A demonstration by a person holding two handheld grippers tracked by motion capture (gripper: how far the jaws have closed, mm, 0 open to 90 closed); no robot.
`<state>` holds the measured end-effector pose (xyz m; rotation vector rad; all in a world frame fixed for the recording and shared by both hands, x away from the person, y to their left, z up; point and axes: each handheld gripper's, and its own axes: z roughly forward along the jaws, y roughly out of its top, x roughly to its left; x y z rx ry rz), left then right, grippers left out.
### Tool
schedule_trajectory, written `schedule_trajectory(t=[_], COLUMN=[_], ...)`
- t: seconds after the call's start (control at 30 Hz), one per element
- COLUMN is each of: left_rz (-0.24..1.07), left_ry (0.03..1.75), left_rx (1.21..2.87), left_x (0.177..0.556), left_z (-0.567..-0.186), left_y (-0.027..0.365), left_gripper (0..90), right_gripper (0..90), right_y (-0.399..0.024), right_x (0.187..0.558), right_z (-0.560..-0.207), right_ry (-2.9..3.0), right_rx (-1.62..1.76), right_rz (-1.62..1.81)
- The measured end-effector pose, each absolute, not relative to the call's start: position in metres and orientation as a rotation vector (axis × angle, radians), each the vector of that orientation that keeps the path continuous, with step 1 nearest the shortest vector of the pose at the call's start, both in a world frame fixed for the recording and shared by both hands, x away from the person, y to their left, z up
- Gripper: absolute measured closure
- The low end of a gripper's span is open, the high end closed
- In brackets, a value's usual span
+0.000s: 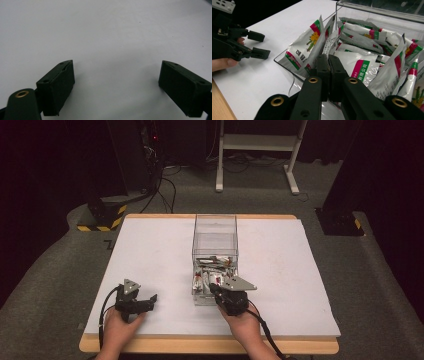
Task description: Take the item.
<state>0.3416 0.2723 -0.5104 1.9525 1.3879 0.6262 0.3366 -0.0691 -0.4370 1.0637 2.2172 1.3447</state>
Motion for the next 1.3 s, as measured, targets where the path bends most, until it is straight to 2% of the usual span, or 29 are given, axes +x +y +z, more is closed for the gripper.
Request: schedule_trajectory(t=[1.3], left_rz=[0.626], left_ry=[1.387], left_rx=[1.955], left_x=[0.342], left_z=[-0.510], left_y=[0.272], left_gripper=[13.7], right_gripper=[89.6], right_y=[-0.088], right_x=[0.332], right_z=[-0.419], right_ry=[2.093], right_rx=[1.027], right_rz=[1.462])
